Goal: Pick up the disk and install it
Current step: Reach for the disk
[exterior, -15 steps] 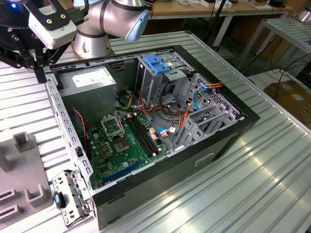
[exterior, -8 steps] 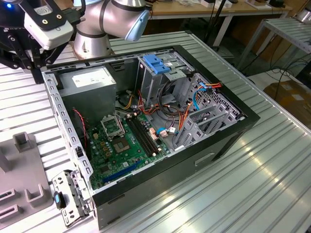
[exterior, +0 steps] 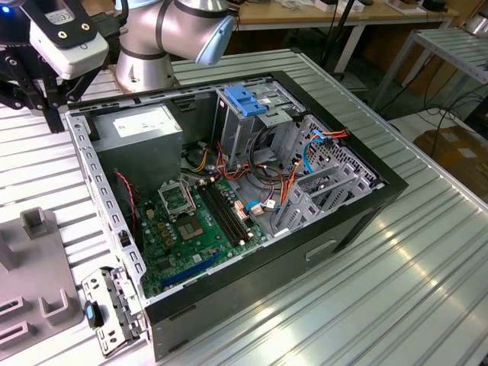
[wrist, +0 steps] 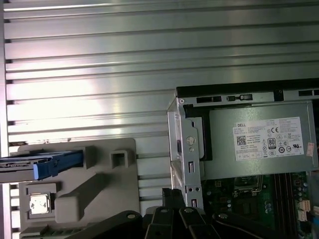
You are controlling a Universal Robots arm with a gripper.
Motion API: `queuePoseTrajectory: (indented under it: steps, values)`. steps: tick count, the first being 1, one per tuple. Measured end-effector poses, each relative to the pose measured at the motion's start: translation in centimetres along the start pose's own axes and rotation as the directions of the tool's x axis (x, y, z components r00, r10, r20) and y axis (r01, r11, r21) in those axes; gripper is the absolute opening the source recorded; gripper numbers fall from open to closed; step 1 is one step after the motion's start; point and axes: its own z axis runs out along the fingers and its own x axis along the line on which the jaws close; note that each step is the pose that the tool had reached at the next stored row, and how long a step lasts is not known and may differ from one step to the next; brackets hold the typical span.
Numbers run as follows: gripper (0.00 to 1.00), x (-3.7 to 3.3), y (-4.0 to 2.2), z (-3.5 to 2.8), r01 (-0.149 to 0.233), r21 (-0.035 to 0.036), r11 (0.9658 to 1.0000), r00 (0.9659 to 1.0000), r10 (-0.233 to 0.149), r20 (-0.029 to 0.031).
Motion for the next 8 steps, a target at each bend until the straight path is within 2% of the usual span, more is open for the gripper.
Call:
queuePoseTrajectory:
  steps: [8]
  values:
    - [0.11,0.60,-0.05,-0.01,0.000,0.0000,1.0000,1.0000,0.000,0.0000]
